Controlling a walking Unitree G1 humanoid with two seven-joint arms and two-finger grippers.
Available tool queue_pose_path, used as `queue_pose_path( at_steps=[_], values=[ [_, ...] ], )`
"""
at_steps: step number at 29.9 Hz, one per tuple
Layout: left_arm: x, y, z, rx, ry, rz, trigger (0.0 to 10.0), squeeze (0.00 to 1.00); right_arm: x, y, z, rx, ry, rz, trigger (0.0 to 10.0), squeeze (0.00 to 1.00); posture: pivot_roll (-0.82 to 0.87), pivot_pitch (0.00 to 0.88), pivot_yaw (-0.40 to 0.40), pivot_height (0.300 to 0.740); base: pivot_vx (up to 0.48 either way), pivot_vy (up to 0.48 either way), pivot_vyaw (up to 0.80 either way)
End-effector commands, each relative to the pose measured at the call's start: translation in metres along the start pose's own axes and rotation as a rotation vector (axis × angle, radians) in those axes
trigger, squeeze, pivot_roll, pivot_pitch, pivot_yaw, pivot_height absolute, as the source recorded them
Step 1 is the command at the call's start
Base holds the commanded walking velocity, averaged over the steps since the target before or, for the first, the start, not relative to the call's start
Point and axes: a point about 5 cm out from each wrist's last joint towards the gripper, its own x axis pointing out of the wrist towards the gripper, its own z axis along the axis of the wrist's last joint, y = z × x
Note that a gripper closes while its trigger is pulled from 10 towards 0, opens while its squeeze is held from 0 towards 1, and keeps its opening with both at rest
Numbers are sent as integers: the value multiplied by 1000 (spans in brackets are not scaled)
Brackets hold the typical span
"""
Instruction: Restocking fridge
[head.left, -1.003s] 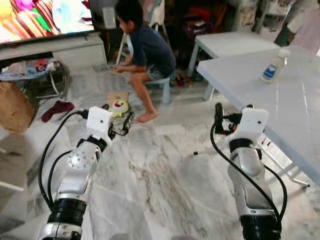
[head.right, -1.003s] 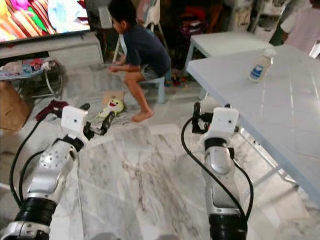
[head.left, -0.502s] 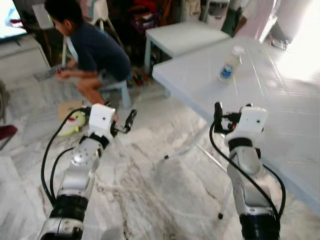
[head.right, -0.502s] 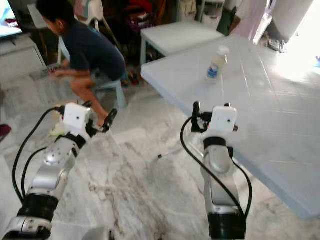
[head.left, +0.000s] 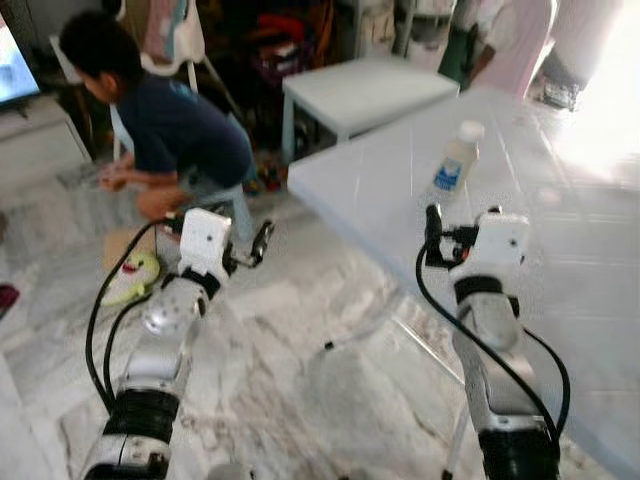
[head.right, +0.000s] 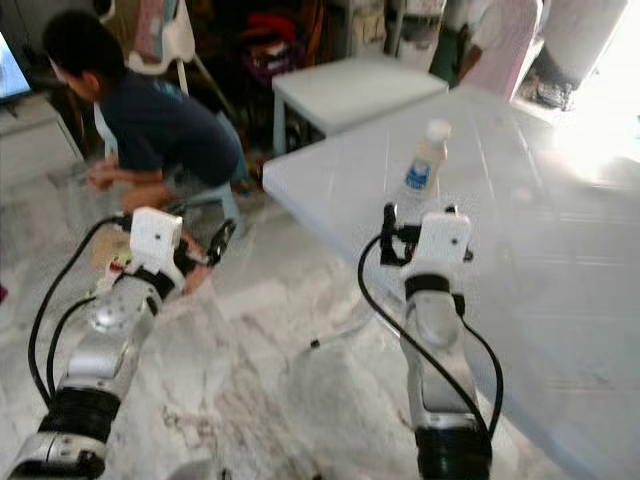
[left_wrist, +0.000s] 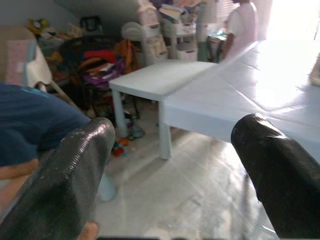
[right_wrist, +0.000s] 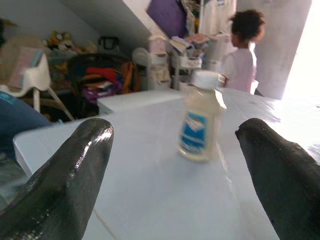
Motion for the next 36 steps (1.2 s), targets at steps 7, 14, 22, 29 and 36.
queue_pose_path(
  at_steps=[7,14,22,29,36],
  values=[
    [2,6,3,19,-9,10,10000,0,2,6,4,14,-13,15,10000,0,-57,2,-46,740,480,0,-328],
    [2,6,7,1,-33,6,10000,0,1,9,4,15,-16,18,10000,0,-56,2,-47,740,386,0,-290],
    [2,6,7,16,-33,3,10000,0,2,9,3,14,-15,16,10000,0,-56,2,-50,740,0,0,0],
    [2,5,7,17,-37,-1,10000,0,2,8,4,13,-20,13,10000,0,-55,3,-50,740,196,0,0],
    [0,4,8,11,-41,-11,10000,0,3,8,6,11,-28,9,10000,0,-52,8,-48,740,35,0,0]
  ],
)
